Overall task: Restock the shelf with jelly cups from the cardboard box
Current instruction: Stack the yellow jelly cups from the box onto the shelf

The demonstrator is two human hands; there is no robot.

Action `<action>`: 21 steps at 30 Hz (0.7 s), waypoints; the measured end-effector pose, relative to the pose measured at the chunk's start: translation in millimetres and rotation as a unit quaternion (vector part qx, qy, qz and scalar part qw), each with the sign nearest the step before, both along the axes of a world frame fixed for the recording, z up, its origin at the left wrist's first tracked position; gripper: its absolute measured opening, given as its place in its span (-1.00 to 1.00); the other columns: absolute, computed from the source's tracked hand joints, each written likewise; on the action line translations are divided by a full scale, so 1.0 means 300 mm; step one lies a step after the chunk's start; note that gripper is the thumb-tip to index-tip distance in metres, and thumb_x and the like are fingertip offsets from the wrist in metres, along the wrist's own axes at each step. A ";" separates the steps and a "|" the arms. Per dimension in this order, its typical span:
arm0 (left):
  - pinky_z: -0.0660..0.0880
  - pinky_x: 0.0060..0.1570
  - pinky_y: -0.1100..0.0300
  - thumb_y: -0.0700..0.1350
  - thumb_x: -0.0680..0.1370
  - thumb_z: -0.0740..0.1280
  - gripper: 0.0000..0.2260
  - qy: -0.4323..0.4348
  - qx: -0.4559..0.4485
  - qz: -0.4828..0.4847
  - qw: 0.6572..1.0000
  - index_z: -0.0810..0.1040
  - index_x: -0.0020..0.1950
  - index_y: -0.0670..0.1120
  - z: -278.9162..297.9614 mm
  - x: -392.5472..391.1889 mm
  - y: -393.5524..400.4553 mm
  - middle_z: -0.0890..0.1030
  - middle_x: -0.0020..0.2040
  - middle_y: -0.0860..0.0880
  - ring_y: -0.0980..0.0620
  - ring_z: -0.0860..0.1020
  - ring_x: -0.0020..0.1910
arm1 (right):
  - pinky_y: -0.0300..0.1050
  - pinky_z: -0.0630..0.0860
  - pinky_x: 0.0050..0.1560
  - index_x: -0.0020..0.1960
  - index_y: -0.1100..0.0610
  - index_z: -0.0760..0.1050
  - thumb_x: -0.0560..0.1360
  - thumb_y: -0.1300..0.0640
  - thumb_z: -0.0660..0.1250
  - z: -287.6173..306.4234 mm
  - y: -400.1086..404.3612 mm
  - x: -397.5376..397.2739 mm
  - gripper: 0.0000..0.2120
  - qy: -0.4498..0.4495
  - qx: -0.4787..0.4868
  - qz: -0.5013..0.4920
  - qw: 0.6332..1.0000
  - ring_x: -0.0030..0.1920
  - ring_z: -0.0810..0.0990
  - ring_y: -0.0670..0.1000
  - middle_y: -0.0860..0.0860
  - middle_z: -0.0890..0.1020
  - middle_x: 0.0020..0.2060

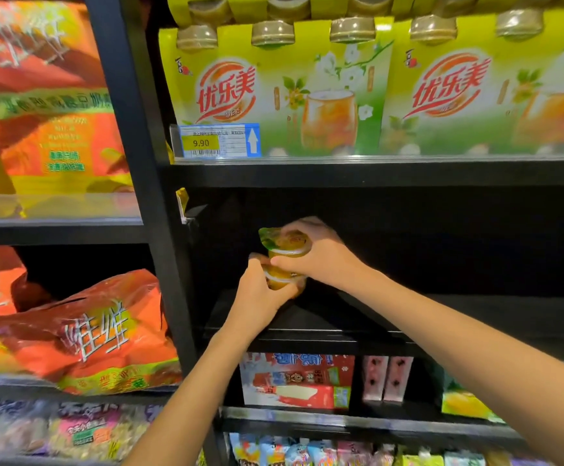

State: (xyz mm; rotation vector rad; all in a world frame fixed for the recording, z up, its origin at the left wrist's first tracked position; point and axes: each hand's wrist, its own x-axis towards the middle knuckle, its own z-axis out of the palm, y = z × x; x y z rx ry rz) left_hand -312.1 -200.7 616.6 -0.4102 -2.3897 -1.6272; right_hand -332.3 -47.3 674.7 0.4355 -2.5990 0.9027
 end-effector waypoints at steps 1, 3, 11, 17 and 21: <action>0.54 -0.13 0.36 0.03 0.38 0.55 -0.50 -0.001 0.003 -0.003 1.000 0.38 0.18 -0.02 -0.001 -0.002 -0.001 0.59 0.04 0.07 0.19 0.60 -0.02 | -0.25 0.44 0.13 0.28 -0.02 0.53 0.36 -0.08 0.55 0.005 -0.003 0.003 -0.47 -0.007 0.002 -0.003 1.000 0.15 0.46 -0.08 -0.05 0.43 0.20; 0.55 -0.11 0.34 0.03 0.39 0.55 -0.51 -0.004 0.002 -0.003 1.000 0.38 0.18 -0.02 -0.005 -0.005 -0.005 0.59 0.04 0.07 0.18 0.59 -0.01 | -0.16 0.46 0.20 0.29 -0.02 0.51 0.37 -0.08 0.54 0.012 -0.008 0.005 -0.47 -0.024 0.001 -0.011 1.000 0.18 0.46 -0.05 -0.04 0.42 0.22; 0.51 -0.11 0.36 0.10 0.36 0.55 -0.46 0.014 -0.030 0.018 0.999 0.38 0.21 0.03 -0.024 -0.017 -0.009 0.51 0.12 0.06 0.17 0.55 0.03 | -0.14 0.46 0.26 0.39 -0.03 0.44 0.40 -0.11 0.51 -0.028 0.002 0.031 -0.39 -0.016 -0.062 0.029 0.998 0.32 0.43 -0.03 -0.05 0.38 0.36; 0.46 0.20 0.19 0.16 0.37 0.53 -0.26 0.033 -0.083 0.045 0.995 0.24 0.42 0.02 -0.045 0.011 -0.037 0.35 0.35 0.03 0.13 0.42 0.26 | -0.17 0.33 0.36 0.46 -0.18 0.31 0.33 -0.34 0.44 -0.022 0.087 0.101 -0.24 0.020 -0.090 0.022 0.995 0.42 0.29 -0.18 -0.16 0.32 0.47; 0.33 0.36 0.19 0.06 0.48 0.45 -0.36 0.144 -0.155 0.076 0.974 0.23 0.48 0.02 -0.067 0.081 -0.094 0.29 0.45 0.06 0.14 0.31 0.41 | -0.15 0.41 0.36 0.45 -0.08 0.34 0.48 -0.14 0.41 -0.078 0.147 0.177 -0.41 0.072 -0.052 -0.046 0.995 0.36 0.37 -0.21 -0.16 0.43 0.37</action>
